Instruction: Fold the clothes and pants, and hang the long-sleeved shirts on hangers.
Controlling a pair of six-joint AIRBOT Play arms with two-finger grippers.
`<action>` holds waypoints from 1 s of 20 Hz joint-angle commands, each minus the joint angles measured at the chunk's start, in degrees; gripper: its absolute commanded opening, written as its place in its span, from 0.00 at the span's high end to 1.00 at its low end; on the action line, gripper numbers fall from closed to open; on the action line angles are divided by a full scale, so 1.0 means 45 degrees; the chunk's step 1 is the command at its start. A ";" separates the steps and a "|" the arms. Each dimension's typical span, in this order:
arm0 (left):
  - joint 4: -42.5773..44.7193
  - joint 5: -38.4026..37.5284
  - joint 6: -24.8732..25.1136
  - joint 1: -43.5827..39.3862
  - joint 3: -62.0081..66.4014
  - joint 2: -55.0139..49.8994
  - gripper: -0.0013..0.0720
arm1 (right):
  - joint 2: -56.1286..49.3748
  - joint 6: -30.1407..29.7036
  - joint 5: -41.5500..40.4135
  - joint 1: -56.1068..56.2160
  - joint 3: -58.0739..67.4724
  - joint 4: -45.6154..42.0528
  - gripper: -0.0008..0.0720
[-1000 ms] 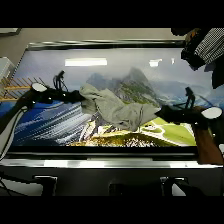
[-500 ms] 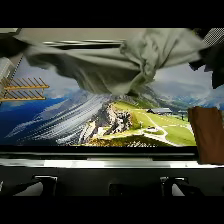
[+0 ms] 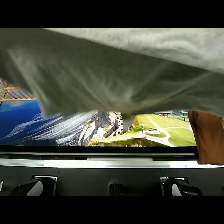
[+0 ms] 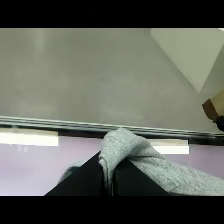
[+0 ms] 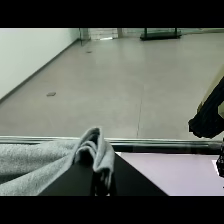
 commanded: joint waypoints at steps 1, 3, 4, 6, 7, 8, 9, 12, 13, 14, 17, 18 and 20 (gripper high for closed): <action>-0.0015 -0.0588 -0.0418 0.0029 -0.0359 -0.0466 0.96 | -0.0952 0.1277 0.0724 0.0000 0.0107 -0.0068 0.93; -0.0044 -0.0573 -0.0296 -0.0160 -0.1069 -0.1598 0.96 | -0.2754 0.1554 0.1739 0.0000 0.0102 0.0447 0.93; -0.0044 -0.0495 -0.0049 -0.0340 -0.1360 -0.2453 0.96 | -0.3755 0.1613 0.2118 0.0049 0.0102 0.0646 0.93; -0.0015 -0.0015 0.0369 -0.0855 -0.1613 -0.4561 0.96 | -0.6037 0.1744 0.2424 0.0491 0.0102 0.0656 0.93; 0.0005 0.0423 0.0364 -0.1141 -0.1608 -0.5712 0.96 | -0.7286 0.1734 0.2346 0.0845 0.0102 0.0622 0.93; 0.0010 0.1069 0.0364 -0.1457 -0.1603 -0.6941 0.96 | -0.8446 0.1734 0.2147 0.1185 0.0102 0.0505 0.93; 0.0000 0.1758 0.0355 -0.1768 -0.1593 -0.8131 0.96 | -0.9666 0.1739 0.1768 0.1545 0.0102 0.0238 0.93; 0.0000 0.3410 0.0350 -0.2555 -0.1462 -1.0841 0.96 | -1.2590 0.1753 -0.0044 0.2127 0.0107 -0.0073 0.93; -0.0005 0.3803 0.0345 -0.2773 -0.1355 -1.1545 0.96 | -1.3352 0.2006 -0.0675 0.2200 0.0107 -0.0039 0.93; -0.0010 0.4109 0.0345 -0.2963 -0.1273 -1.2075 0.96 | -1.3935 0.2419 -0.1224 0.2191 0.0107 -0.0053 0.93; -0.0053 0.4585 0.0345 -0.3502 -0.1015 -1.3192 0.96 | -1.5178 0.3298 -0.2443 0.2191 0.0107 -0.0010 0.93; -0.0058 0.4648 0.0350 -0.3662 -0.0991 -1.3367 0.96 | -1.5460 0.3492 -0.2637 0.2195 0.0107 0.0015 0.93; -0.0049 0.4682 0.0355 -0.3915 -0.0996 -1.3493 0.96 | -1.5790 0.3517 -0.2613 0.2191 0.0107 0.0112 0.91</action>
